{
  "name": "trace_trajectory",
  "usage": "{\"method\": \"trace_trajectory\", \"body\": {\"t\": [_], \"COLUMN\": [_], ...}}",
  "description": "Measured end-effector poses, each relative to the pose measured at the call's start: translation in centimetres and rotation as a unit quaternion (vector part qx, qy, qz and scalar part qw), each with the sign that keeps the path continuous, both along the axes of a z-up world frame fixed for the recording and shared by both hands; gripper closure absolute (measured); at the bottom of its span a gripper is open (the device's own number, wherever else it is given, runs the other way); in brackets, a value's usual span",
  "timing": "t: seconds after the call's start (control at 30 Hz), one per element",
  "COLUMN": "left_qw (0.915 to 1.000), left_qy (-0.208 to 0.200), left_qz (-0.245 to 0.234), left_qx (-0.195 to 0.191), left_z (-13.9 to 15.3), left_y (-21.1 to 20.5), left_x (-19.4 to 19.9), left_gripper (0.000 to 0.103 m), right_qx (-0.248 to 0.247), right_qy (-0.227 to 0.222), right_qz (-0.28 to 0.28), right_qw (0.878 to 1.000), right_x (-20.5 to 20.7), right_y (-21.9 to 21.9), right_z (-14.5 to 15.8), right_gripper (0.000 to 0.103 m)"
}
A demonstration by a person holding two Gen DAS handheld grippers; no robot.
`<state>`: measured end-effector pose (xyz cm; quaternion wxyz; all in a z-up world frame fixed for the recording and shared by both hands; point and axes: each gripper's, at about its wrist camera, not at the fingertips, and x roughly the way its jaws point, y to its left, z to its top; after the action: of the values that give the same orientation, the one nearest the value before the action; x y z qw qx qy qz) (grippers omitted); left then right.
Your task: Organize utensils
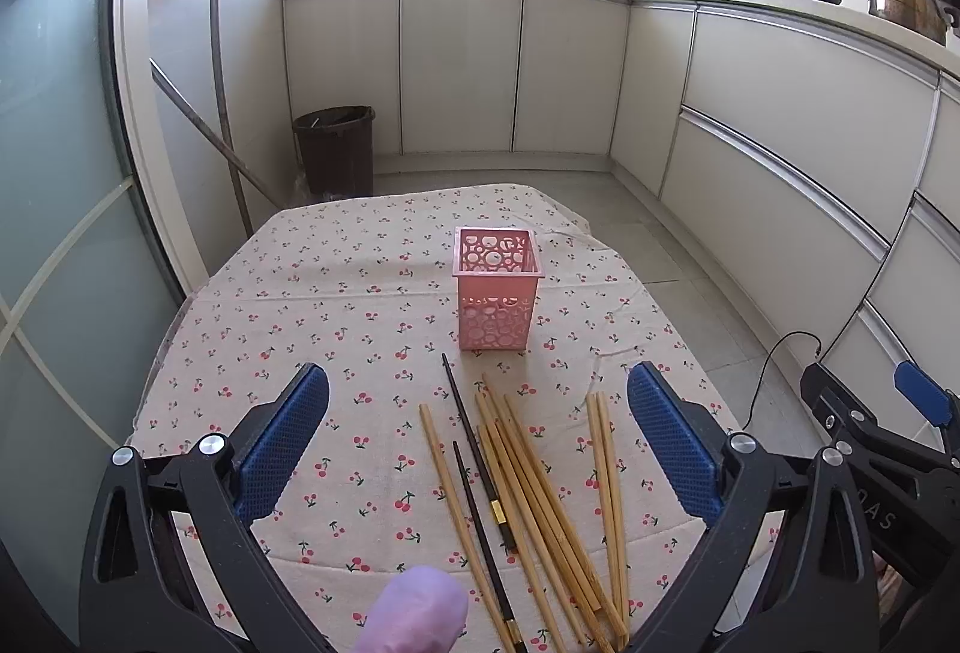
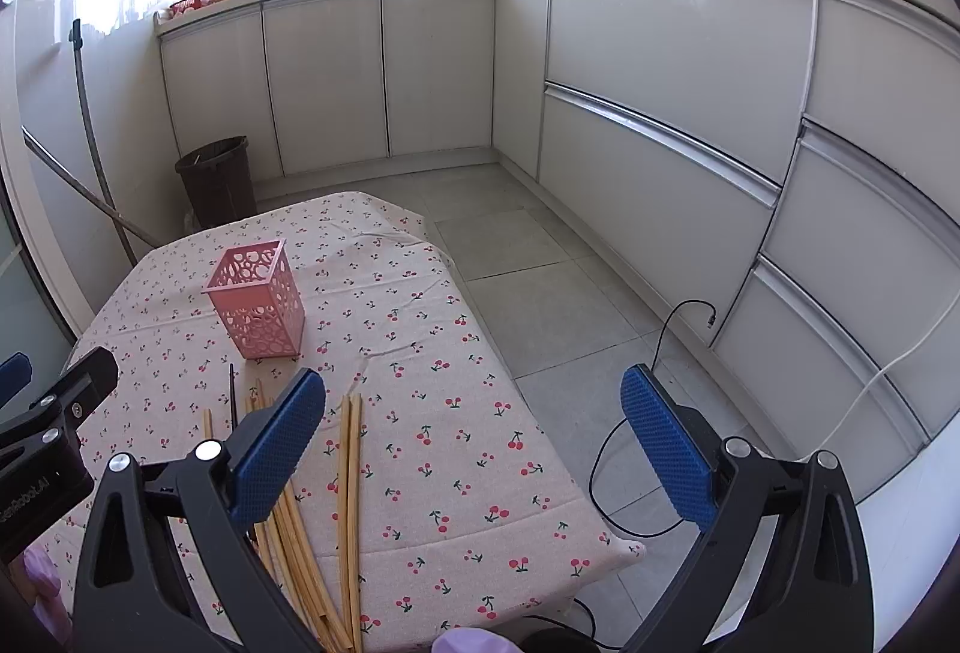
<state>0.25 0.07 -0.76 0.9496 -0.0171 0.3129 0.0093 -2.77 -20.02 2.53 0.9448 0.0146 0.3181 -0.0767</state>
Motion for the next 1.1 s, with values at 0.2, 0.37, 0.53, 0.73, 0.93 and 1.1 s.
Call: {"method": "trace_trajectory", "body": {"t": [0.2,0.37,0.53,0.73,0.93,1.1], "left_qw": [1.0000,1.0000,1.0000,0.9999,0.9998,0.9998], "left_qy": [0.003,0.004,0.004,0.005,0.018,0.019], "left_qz": [0.001,0.003,0.004,0.008,0.003,0.003], "left_qx": [0.001,0.000,0.003,0.003,-0.003,-0.003], "left_z": [-0.06,-0.08,-0.15,-0.21,-0.42,-0.46], "left_y": [-0.14,-0.06,-0.08,0.11,0.14,0.21], "left_x": [0.06,0.16,0.11,0.16,0.43,0.44], "left_gripper": [0.007,0.007,0.007,0.007,0.007,0.007], "right_qx": [0.000,-0.001,-0.002,-0.002,-0.001,-0.001], "right_qy": [0.002,0.004,0.005,0.006,0.008,0.007], "right_qz": [0.000,-0.001,-0.002,-0.001,-0.001,-0.001], "right_qw": [1.000,1.000,1.000,1.000,1.000,1.000], "right_x": [-0.22,0.04,0.07,0.04,0.00,0.05], "right_y": [0.02,0.21,0.30,0.25,0.26,0.26], "right_z": [-0.33,-0.68,-0.64,-0.70,-0.76,-0.77], "right_gripper": [0.007,0.007,0.007,0.007,0.007,0.007]}}
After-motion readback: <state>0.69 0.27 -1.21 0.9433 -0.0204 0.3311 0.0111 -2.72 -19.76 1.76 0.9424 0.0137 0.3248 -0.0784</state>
